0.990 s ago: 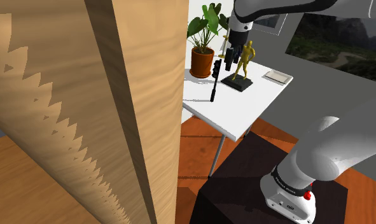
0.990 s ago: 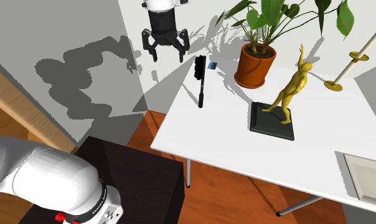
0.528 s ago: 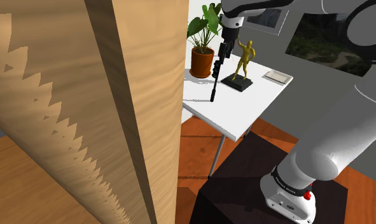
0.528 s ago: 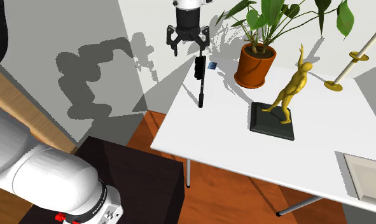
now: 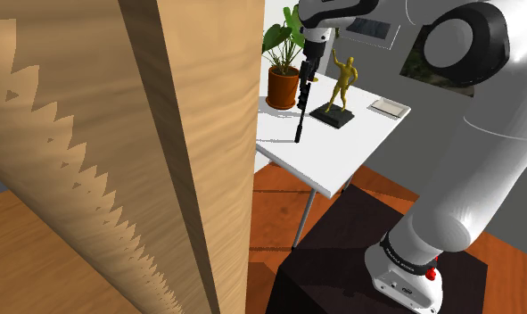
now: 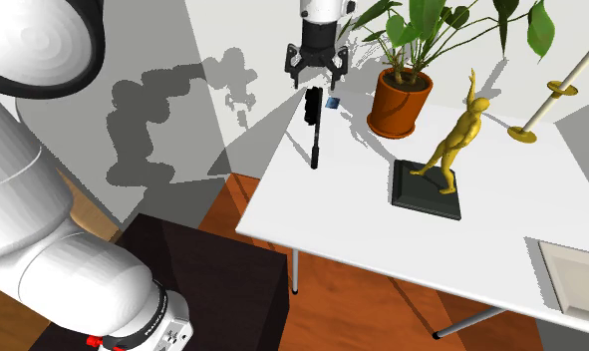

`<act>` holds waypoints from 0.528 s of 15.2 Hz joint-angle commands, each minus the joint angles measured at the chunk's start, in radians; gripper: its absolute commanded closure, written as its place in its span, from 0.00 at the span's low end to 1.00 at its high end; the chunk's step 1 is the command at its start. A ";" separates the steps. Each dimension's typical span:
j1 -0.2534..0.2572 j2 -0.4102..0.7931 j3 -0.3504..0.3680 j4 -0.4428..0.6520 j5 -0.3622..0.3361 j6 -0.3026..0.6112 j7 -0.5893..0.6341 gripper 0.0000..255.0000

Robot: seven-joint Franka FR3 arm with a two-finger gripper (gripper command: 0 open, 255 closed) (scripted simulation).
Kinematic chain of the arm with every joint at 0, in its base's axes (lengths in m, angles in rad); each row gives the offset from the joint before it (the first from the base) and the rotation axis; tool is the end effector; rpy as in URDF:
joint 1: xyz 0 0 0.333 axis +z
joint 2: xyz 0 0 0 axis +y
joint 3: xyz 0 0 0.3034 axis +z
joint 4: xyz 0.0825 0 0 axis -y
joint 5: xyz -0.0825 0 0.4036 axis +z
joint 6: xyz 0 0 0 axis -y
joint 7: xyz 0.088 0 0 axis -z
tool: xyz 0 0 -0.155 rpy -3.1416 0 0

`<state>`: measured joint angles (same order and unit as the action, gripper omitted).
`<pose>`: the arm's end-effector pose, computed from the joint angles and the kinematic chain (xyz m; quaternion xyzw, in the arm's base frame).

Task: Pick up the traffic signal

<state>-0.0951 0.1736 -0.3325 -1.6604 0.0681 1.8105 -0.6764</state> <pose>0.5790 -0.2443 0.4407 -0.9930 -0.1179 0.0033 0.0077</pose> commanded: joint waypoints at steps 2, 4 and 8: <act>0.001 0.005 0.001 -0.034 0.003 0.039 -0.001 0.00; 0.001 0.008 0.002 -0.052 0.004 0.059 -0.002 0.00; 0.001 0.006 0.002 -0.055 0.003 0.061 -0.003 1.00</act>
<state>-0.0939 0.1788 -0.3311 -1.7138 0.0713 1.8708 -0.6789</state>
